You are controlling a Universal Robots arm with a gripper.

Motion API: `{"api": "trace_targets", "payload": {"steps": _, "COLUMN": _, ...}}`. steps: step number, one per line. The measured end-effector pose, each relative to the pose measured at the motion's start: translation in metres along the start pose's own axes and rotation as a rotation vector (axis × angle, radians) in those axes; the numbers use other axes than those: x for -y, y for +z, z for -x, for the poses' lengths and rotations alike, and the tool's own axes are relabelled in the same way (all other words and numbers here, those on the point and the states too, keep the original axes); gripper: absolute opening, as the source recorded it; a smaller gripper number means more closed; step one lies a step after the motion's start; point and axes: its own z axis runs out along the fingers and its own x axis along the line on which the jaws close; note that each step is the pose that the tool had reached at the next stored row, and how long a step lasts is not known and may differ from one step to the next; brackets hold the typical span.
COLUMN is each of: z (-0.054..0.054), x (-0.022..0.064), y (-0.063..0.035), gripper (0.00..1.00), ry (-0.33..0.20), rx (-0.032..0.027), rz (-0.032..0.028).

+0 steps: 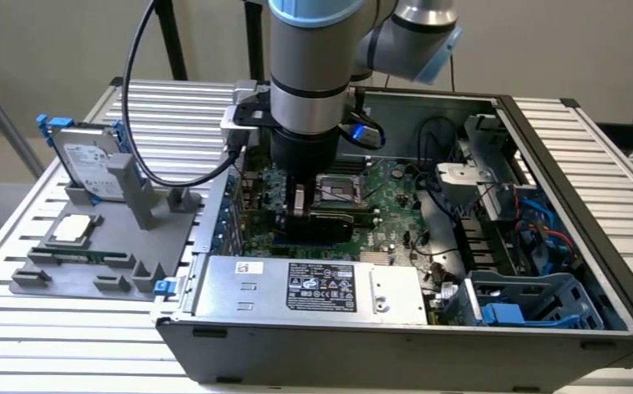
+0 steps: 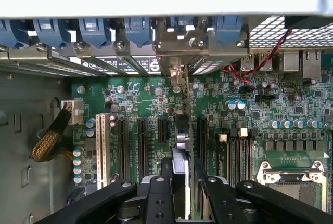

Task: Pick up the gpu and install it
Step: 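Press down on the gpu until it lock into place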

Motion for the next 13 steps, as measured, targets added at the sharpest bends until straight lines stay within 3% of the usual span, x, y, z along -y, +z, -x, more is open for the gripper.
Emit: {"api": "trace_targets", "payload": {"steps": 13, "z": 0.0002, "x": 0.0000, "y": 0.0003, "gripper": 0.00, "ry": 0.000, "rx": -0.0007, "rz": 0.0003}}
